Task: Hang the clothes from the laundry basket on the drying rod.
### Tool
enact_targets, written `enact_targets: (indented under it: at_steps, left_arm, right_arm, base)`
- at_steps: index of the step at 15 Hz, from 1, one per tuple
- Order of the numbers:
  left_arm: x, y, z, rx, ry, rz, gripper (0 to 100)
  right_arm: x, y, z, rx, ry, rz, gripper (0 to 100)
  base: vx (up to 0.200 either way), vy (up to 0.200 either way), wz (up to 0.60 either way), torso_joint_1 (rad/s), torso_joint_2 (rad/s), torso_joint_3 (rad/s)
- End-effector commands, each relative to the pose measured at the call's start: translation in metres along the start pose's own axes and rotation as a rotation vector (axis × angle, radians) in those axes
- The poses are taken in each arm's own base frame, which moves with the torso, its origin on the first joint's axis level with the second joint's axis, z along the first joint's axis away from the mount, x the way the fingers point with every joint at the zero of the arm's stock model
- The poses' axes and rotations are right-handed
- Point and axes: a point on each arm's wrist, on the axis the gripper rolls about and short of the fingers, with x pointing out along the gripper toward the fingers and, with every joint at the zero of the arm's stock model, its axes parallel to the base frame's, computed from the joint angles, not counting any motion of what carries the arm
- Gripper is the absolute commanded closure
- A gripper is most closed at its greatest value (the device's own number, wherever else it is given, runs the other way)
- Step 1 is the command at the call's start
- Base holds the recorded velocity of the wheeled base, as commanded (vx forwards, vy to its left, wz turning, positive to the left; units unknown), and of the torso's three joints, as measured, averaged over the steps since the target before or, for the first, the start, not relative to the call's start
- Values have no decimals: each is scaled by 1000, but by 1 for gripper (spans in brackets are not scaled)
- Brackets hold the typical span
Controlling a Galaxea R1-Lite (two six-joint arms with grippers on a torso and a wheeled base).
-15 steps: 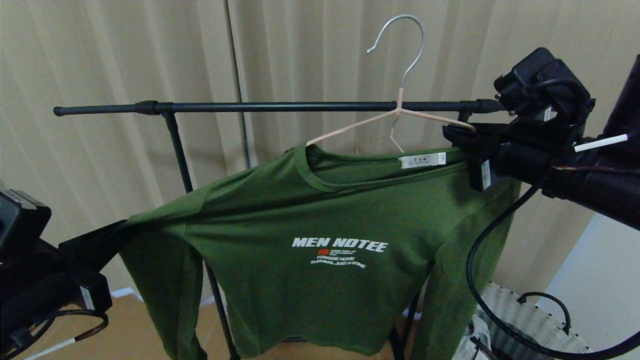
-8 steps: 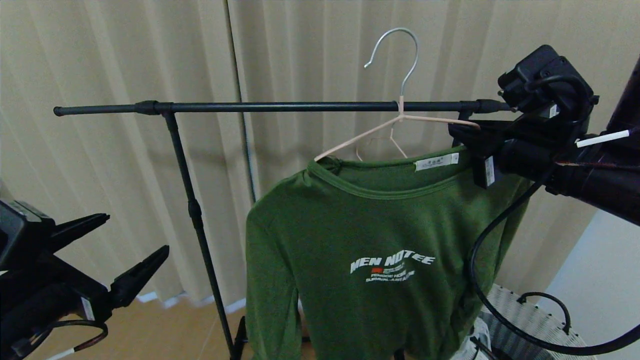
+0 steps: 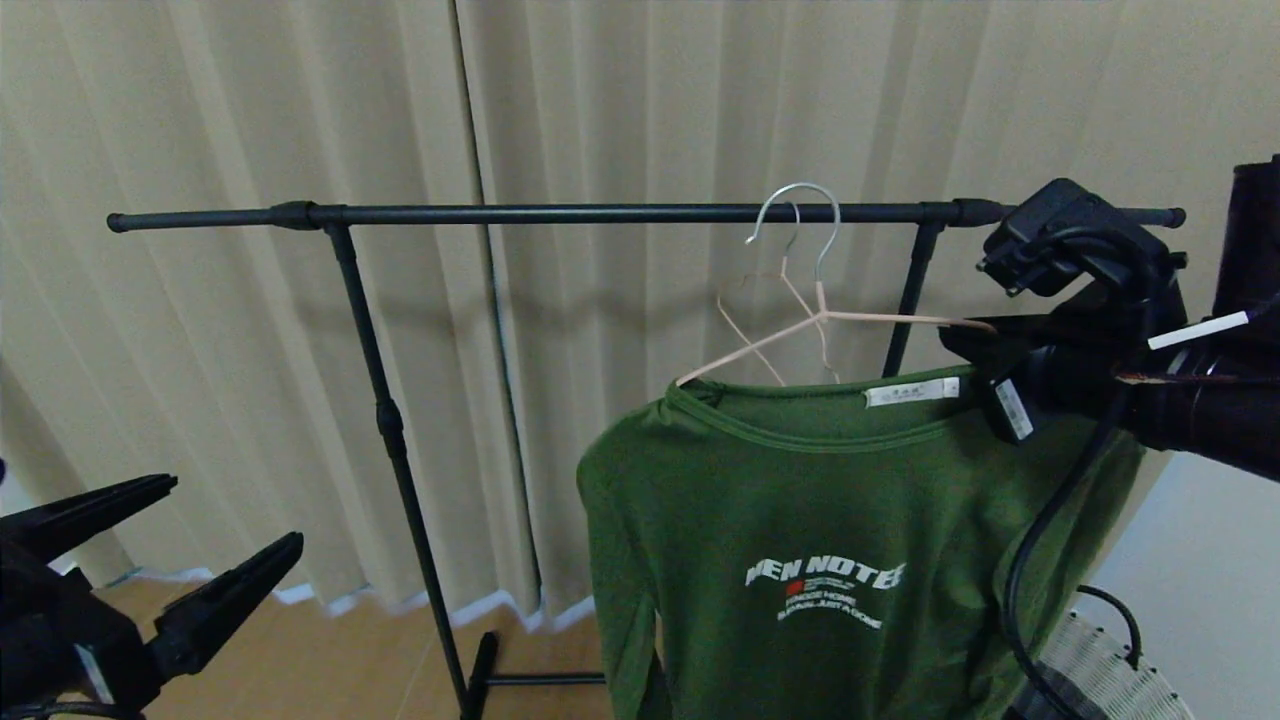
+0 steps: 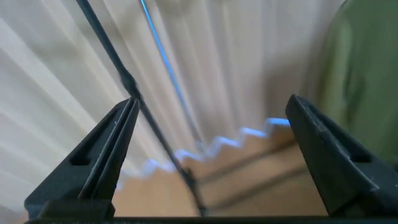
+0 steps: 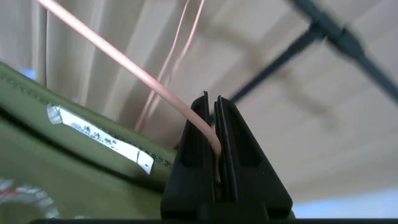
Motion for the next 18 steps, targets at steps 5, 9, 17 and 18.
enact_targets:
  at_steps: [5,9,17,18]
  left_arm:
    - [-32,-6,-12,-60,-85,-14,0]
    - [-32,-7,-12,-55,-91,-62,0]
    - [-27,-6,-6,-55,-87,-63,0]
    - [-28,-6,-7,-54,-87,-64,0]
  right_arm:
    - [-23,-11,-14,21,93,-42,100]
    - [-23,-15,-19,27,118,-77,100]
    - [-23,-24,-28,44,151,-117,100]
    - [-22,-26,-29,47,158,-125,100]
  base:
    - [0,0,0,0,0,0]
    - [0,0,0,0,0,0]
    - [0,25,0,0,0,0]
    - [0,200,0,-2,2,2]
